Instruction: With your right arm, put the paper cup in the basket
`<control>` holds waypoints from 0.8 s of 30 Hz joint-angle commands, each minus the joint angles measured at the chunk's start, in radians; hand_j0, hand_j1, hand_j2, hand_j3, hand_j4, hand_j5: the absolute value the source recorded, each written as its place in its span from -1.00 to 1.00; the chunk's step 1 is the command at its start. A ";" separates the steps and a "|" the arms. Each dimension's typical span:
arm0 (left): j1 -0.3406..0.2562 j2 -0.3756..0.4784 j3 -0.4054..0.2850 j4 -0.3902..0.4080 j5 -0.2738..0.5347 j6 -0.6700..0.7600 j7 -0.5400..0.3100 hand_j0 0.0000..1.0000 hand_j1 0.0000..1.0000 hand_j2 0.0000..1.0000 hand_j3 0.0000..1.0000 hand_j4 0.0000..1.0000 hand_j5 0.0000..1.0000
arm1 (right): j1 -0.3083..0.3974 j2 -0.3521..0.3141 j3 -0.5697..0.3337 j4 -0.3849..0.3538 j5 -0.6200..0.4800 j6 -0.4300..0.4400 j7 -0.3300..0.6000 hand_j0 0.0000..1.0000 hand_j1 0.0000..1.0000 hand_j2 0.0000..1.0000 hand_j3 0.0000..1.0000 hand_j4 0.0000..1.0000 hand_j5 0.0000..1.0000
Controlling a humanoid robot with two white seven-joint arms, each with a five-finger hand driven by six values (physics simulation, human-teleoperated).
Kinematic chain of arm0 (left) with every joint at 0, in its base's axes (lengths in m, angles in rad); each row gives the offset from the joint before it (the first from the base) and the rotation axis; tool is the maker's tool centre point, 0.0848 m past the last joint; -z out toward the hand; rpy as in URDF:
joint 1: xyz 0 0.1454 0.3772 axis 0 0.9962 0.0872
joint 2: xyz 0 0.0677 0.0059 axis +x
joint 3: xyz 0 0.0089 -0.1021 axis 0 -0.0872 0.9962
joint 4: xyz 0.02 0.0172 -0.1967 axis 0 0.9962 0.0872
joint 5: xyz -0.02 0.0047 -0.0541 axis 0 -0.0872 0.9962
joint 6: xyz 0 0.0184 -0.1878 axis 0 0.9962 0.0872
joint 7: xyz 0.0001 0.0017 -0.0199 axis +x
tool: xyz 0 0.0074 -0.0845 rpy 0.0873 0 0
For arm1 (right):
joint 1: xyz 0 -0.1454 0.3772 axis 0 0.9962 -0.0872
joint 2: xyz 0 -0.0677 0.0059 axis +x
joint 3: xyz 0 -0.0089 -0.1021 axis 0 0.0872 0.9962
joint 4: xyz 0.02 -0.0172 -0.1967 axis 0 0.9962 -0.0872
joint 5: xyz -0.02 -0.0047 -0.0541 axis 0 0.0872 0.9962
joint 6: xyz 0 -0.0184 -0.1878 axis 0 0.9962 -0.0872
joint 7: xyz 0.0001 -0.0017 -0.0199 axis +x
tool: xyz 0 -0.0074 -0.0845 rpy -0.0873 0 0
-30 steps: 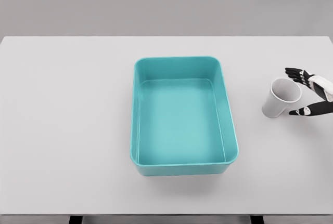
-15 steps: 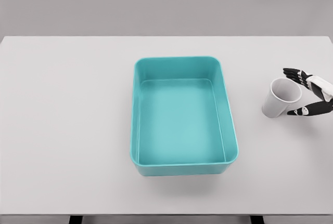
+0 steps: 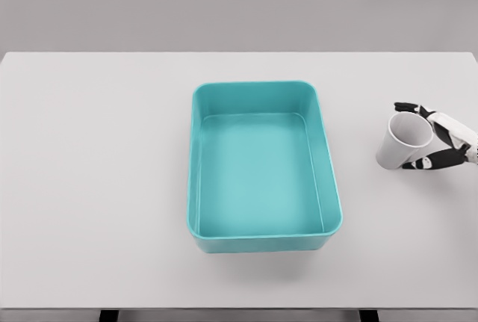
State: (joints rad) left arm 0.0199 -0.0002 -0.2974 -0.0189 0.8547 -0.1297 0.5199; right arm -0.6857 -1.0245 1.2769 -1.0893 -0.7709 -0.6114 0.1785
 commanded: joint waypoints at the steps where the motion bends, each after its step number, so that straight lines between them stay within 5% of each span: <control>1: 0.000 0.000 0.000 0.001 0.000 -0.001 0.000 1.00 1.00 1.00 1.00 1.00 1.00 | 0.000 0.011 -0.002 -0.001 -0.004 0.001 0.009 1.00 1.00 1.00 1.00 1.00 1.00; 4: 0.000 0.000 0.000 0.001 0.000 -0.001 0.000 1.00 1.00 1.00 1.00 1.00 1.00 | 0.000 0.012 -0.002 0.000 -0.004 0.001 0.026 0.95 0.95 0.95 0.95 0.95 0.95; 13: 0.000 0.000 0.000 0.001 0.000 -0.001 0.000 1.00 1.00 1.00 1.00 1.00 1.00 | 0.000 0.012 -0.005 0.002 0.002 0.001 0.061 0.21 0.21 0.21 0.21 0.21 0.21; 24: 0.000 0.000 0.000 0.001 0.000 -0.001 0.000 1.00 1.00 1.00 1.00 1.00 1.00 | -0.009 -0.005 -0.025 -0.044 0.005 0.001 0.059 0.12 0.12 0.12 0.12 0.12 0.12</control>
State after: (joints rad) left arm 0.0199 -0.0002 -0.2974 -0.0189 0.8547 -0.1297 0.5199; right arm -0.6964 -1.0260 1.2583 -1.1172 -0.7611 -0.6113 0.2378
